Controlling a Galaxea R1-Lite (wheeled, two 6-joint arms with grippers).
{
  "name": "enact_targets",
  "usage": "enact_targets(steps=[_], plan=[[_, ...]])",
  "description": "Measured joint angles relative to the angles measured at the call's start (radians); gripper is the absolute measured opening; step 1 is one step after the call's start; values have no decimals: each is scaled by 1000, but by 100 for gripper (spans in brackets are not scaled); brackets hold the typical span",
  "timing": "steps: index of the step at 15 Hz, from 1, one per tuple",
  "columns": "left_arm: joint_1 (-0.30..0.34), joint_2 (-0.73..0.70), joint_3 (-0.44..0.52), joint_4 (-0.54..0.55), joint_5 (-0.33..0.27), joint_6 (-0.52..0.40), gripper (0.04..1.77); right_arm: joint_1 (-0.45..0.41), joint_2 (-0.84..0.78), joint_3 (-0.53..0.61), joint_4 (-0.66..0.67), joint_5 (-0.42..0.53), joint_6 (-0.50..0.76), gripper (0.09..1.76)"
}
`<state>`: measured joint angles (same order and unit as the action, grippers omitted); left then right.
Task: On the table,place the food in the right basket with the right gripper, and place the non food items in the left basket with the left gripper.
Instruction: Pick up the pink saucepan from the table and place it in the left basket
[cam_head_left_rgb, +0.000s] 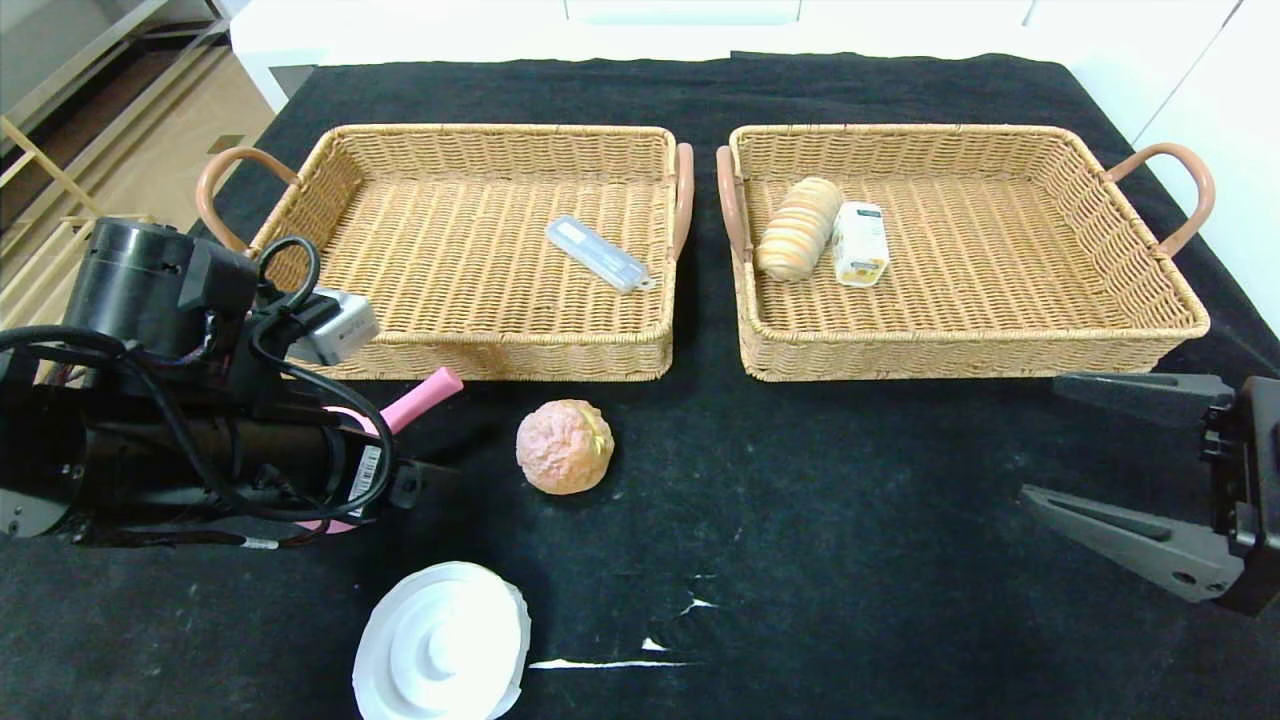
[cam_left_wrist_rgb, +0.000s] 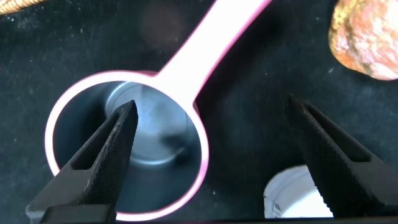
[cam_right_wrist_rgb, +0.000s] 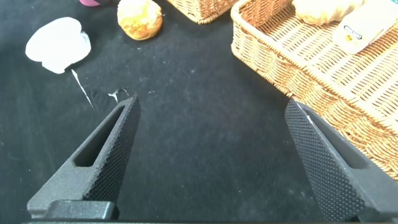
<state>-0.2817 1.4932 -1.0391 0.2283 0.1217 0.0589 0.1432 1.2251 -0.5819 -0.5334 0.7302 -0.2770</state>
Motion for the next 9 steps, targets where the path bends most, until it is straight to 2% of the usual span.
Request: enact_targets(steps=[1, 2, 5, 8, 9], plan=[[0, 4, 0, -2, 0, 0, 172, 0, 1, 0, 0, 0, 1, 170], [2, 10, 2, -2, 0, -1, 150, -1, 3, 0, 0, 0, 0, 170], [6, 18, 8, -2, 0, -1, 105, -2, 10, -1, 0, 0, 0, 170], [9, 22, 13, -2, -1, -1, 74, -3, 19, -1, 0, 0, 0, 170], [10, 23, 13, -2, -1, 0, 20, -3, 22, -1, 0, 0, -1, 170]])
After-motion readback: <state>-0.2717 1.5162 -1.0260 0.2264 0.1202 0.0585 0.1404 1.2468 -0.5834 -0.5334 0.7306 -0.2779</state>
